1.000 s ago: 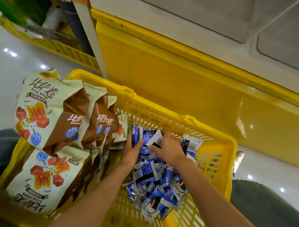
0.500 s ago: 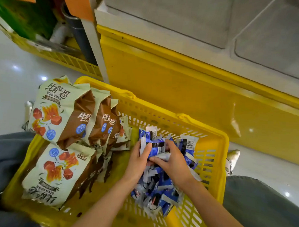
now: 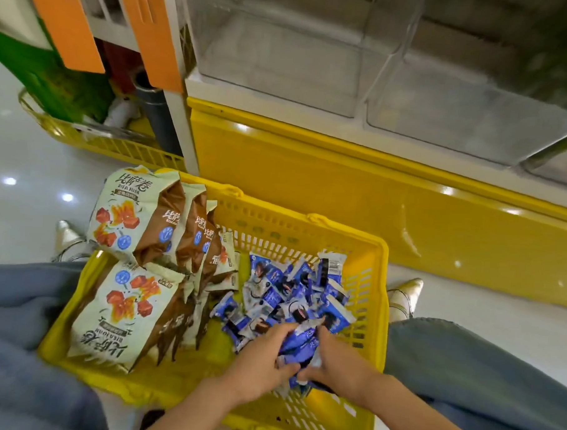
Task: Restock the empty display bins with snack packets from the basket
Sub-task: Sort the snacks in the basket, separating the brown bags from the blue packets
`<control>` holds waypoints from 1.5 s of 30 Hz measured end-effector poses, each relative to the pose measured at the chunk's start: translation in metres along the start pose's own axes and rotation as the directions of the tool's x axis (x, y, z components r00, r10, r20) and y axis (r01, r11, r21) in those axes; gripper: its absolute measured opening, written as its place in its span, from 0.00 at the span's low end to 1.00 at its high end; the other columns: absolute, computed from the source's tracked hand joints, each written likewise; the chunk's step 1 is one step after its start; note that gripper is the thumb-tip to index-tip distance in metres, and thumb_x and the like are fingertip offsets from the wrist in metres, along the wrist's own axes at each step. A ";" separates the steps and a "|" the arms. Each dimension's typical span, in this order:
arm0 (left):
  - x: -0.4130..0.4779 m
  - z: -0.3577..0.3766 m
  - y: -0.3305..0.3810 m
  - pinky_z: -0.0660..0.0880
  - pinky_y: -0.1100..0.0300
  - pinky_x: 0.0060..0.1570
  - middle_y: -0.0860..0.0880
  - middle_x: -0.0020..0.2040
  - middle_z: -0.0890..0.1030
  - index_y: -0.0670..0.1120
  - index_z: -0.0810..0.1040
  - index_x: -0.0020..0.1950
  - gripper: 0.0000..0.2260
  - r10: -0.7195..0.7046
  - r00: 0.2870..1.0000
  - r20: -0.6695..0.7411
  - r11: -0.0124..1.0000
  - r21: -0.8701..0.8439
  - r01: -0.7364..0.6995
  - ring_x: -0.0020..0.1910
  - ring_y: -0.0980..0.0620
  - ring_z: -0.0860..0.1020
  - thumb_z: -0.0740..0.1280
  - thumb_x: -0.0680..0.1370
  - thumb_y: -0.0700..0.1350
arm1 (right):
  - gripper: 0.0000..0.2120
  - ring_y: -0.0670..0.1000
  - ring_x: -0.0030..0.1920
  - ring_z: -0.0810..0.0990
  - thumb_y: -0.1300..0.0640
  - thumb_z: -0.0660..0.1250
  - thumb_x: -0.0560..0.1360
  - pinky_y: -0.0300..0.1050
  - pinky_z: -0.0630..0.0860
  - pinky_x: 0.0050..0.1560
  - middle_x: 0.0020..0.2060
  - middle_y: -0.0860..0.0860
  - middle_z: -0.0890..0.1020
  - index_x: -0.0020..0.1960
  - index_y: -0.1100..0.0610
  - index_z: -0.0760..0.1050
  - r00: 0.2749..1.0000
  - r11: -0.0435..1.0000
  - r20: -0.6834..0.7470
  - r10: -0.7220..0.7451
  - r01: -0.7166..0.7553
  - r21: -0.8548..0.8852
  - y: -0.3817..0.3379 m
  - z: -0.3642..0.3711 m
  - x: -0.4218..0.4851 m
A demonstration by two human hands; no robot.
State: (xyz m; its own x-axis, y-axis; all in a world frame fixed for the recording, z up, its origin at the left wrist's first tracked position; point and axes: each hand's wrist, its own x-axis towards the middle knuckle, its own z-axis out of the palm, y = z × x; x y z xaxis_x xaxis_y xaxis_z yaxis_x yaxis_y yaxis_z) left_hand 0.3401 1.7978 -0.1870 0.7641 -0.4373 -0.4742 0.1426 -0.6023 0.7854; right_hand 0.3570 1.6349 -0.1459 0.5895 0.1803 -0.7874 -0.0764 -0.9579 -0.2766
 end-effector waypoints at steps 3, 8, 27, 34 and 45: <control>0.001 -0.008 -0.007 0.66 0.57 0.65 0.54 0.68 0.68 0.55 0.59 0.73 0.31 0.072 0.980 0.185 0.993 0.077 -0.087 0.65 0.55 0.67 0.69 0.73 0.53 | 0.35 0.53 0.66 0.69 0.42 0.69 0.71 0.45 0.68 0.64 0.68 0.53 0.69 0.71 0.58 0.63 0.990 0.994 0.139 0.000 0.014 -0.106 0.000 -0.005 -0.004; 0.003 -0.022 -0.012 0.68 0.63 0.57 0.57 0.56 0.74 0.55 0.75 0.62 0.13 0.067 0.950 0.305 0.997 0.002 -0.071 0.55 0.59 0.71 0.63 0.78 0.52 | 0.42 0.53 0.71 0.65 0.43 0.72 0.69 0.46 0.65 0.68 0.72 0.51 0.64 0.75 0.55 0.56 0.986 0.998 0.156 0.060 -0.058 -0.018 0.002 -0.049 -0.005; 0.072 -0.027 -0.103 0.67 0.52 0.63 0.41 0.66 0.68 0.43 0.65 0.70 0.23 -0.609 0.784 -0.120 0.786 -0.222 0.577 0.64 0.42 0.69 0.65 0.78 0.48 | 0.27 0.59 0.74 0.53 0.48 0.59 0.80 0.55 0.57 0.72 0.74 0.56 0.56 0.75 0.52 0.55 0.980 0.904 -0.094 -0.174 0.122 -0.410 -0.045 -0.014 0.179; 0.077 -0.015 -0.093 0.67 0.64 0.54 0.48 0.61 0.69 0.47 0.68 0.66 0.18 -0.430 0.867 -0.251 0.891 -0.273 0.363 0.60 0.50 0.70 0.65 0.78 0.49 | 0.20 0.51 0.34 0.80 0.63 0.83 0.48 0.39 0.73 0.30 0.34 0.53 0.80 0.37 0.58 0.81 0.811 0.811 -0.420 -0.408 0.111 -0.574 -0.045 -0.037 0.158; 0.077 -0.019 -0.089 0.61 0.51 0.69 0.47 0.76 0.54 0.51 0.53 0.76 0.24 -0.445 0.894 -0.051 0.889 0.100 0.448 0.73 0.44 0.56 0.55 0.81 0.51 | 0.20 0.55 0.69 0.63 0.56 0.58 0.80 0.49 0.60 0.68 0.67 0.55 0.66 0.71 0.56 0.62 0.946 0.835 -0.188 -0.264 0.127 -0.535 -0.017 -0.030 0.141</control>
State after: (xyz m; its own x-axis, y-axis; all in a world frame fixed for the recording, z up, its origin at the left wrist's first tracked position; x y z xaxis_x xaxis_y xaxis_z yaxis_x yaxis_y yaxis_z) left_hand 0.3980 1.8301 -0.2863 0.6519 -0.0891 -0.7530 0.4063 -0.7975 0.4461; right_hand 0.4655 1.6700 -0.2353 0.7289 0.3816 -0.5684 0.4412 -0.8967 -0.0362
